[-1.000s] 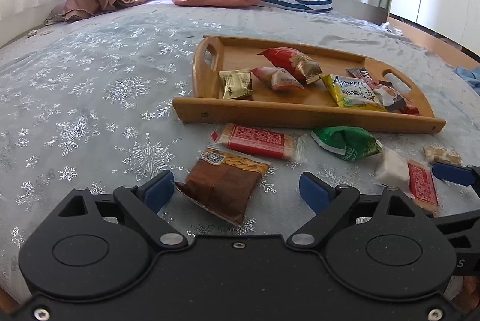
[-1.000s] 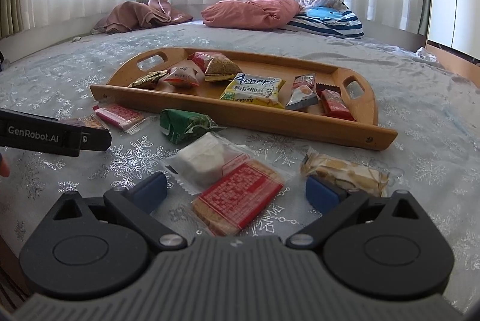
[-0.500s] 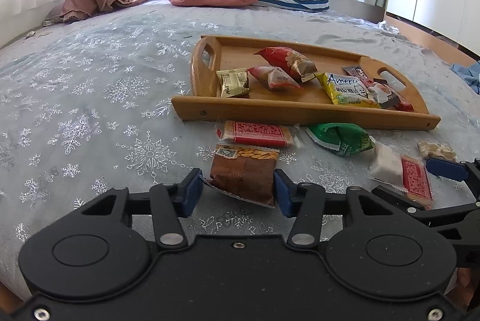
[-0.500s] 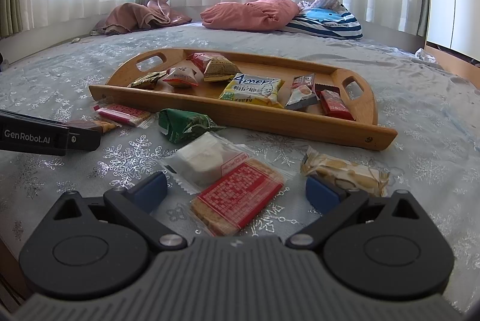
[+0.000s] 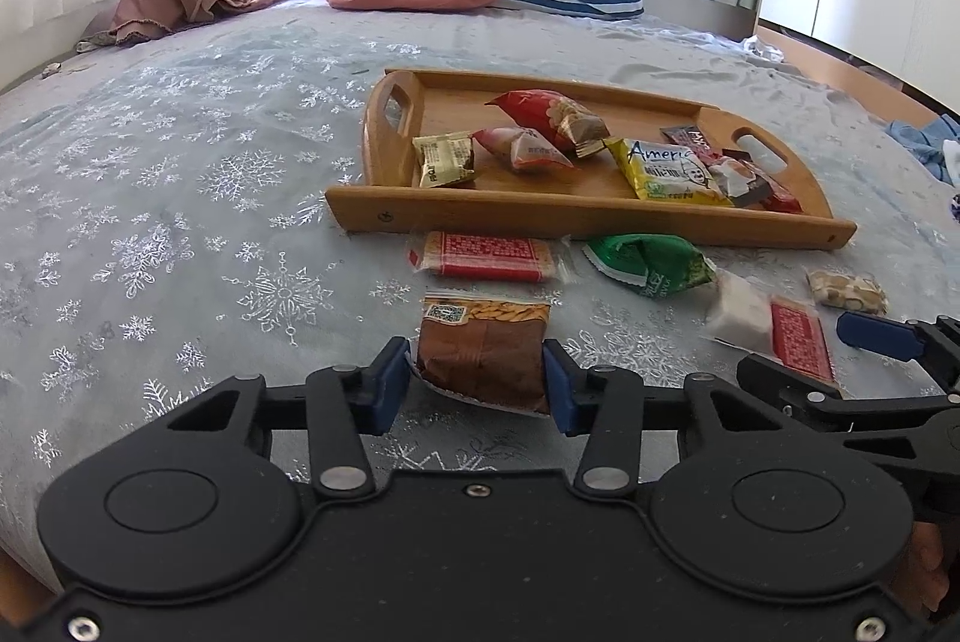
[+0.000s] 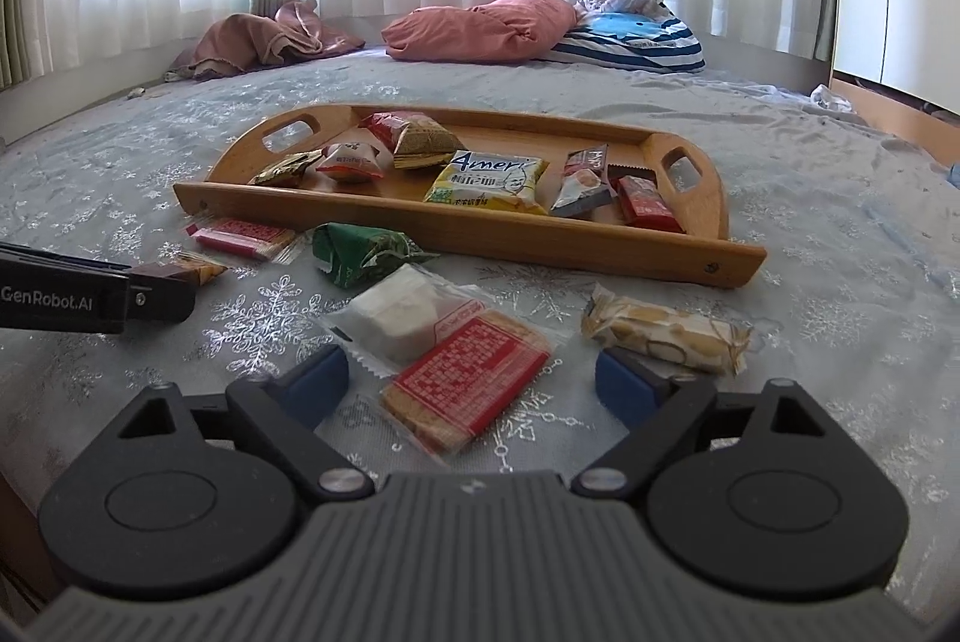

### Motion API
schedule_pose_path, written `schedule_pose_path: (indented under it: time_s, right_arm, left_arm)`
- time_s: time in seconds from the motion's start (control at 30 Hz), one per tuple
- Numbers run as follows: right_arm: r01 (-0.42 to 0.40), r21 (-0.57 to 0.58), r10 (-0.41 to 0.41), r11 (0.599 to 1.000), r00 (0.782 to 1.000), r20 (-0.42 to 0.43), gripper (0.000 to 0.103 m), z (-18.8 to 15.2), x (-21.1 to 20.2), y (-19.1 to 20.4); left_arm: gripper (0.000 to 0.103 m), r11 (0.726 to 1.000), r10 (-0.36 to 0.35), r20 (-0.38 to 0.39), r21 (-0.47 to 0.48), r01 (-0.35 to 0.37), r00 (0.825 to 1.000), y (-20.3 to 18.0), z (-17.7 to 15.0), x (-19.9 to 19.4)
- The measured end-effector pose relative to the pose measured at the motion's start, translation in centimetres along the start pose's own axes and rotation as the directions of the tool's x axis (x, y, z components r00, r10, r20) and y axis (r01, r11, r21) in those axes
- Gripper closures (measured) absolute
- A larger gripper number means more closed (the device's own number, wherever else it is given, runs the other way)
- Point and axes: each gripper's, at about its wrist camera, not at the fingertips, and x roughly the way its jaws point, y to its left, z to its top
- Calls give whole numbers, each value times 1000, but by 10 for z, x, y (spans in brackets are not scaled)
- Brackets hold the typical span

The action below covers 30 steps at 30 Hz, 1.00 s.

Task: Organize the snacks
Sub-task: 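Grasp the brown biscuit packet with the left gripper while the right grasps the red wafer pack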

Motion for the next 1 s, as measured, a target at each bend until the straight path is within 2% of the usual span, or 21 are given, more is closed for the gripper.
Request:
schedule_pose_path:
  time_s: [0.43, 1.0]
  right_arm:
    - [22, 31, -22, 999, 1000, 6, 31, -3, -12, -7]
    - [76, 37, -77, 996, 997, 20, 31, -6, -23, -15]
  left_arm:
    - [59, 1000, 3, 1, 7, -3, 1000, -2, -1, 0]
    - [57, 1000, 5, -16, 20, -5, 1000, -3, 0, 5]
